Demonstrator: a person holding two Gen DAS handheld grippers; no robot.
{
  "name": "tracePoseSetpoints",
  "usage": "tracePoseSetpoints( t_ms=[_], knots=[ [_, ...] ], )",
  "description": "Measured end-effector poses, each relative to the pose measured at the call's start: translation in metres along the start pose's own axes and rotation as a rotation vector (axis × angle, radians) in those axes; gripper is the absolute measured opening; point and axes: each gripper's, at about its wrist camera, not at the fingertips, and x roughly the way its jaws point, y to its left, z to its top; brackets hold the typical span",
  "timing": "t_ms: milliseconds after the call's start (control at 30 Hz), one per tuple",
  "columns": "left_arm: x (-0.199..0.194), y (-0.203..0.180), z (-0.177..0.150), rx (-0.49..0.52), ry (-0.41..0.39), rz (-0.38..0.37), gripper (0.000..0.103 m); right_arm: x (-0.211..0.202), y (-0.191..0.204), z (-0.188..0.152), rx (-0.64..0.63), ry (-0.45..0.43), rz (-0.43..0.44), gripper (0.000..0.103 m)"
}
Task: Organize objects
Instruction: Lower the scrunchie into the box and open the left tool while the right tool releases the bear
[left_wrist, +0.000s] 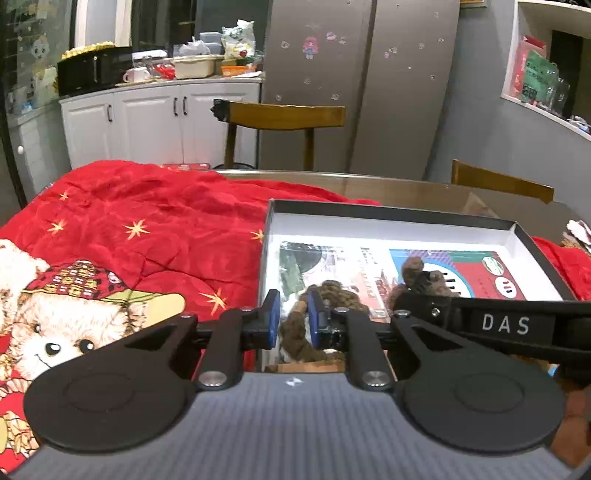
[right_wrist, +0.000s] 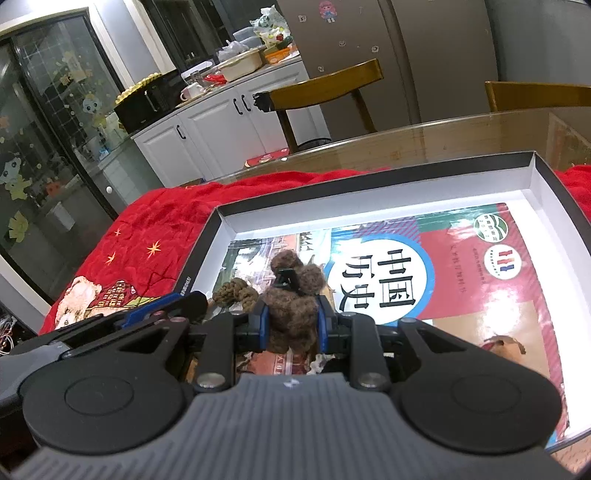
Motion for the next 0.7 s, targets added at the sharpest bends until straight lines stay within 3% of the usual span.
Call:
tracePoseSetpoints(
  t_ms=[333, 400, 500, 567, 700],
  knots=[
    [-0.005, 0.004, 0.007, -0.037, 0.012, -0.053, 0.043, -0.009, 0.001, 0.002, 0.003, -0.016, 0.036, 0.034],
    [-0.011, 0.002, 0.008, -0.023, -0.011, -0.046, 0.044, -0.011, 0.002, 0.003, 0.005, -0.023, 0.038, 0.038],
    [-0.019, 0.0, 0.011, -0.002, -0.056, 0.01, 0.058, -0.016, 0.001, 0.006, 0.009, -0.039, 0.054, 0.047],
    [-0.023, 0.003, 0.014, -0.001, -0.073, 0.007, 0.06, -0.02, 0.002, 0.008, 0.009, -0.047, 0.064, 0.057],
    [-0.029, 0.012, 0.021, -0.044, -0.075, -0.007, 0.065, -0.03, 0.006, 0.012, 0.0, -0.066, 0.08, 0.058]
  ],
)
